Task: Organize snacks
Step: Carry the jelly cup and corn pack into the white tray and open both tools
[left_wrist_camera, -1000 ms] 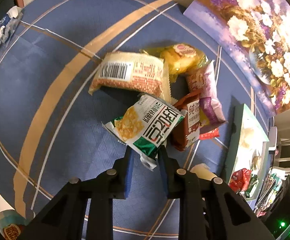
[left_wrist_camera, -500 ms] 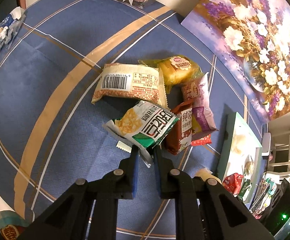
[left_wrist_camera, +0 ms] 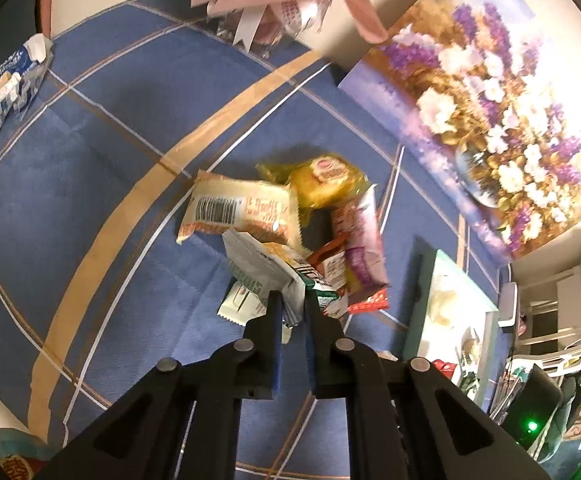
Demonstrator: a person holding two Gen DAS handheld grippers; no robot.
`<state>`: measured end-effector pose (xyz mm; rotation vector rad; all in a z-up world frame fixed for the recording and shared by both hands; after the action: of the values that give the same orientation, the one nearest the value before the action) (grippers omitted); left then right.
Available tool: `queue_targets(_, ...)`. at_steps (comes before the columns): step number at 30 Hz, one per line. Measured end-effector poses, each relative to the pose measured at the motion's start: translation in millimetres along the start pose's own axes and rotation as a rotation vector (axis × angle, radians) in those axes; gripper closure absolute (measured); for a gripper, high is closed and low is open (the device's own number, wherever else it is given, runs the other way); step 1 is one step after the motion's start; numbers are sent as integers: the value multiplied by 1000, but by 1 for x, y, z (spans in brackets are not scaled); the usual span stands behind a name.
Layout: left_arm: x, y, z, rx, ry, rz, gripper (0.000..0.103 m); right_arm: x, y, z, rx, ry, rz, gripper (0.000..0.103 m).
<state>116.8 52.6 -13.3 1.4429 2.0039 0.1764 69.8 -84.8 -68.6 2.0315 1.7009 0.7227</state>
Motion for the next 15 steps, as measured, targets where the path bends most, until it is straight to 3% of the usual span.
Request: queue_targets(15, -17, 13, -28, -81, -66, 4, 93, -13, 17, -27, -66, 18, 41, 58)
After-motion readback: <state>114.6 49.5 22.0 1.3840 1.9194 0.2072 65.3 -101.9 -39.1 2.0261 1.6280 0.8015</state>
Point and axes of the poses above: each gripper's, at about its wrist camera, not at the fingertips, and z roughly the way its jaws point, x to its left, y to its top, the point moved 4 cm from there along z, roughly the way its jaws point, and after that the axes turned 15 degrees about -x, right-handed, at the moved point
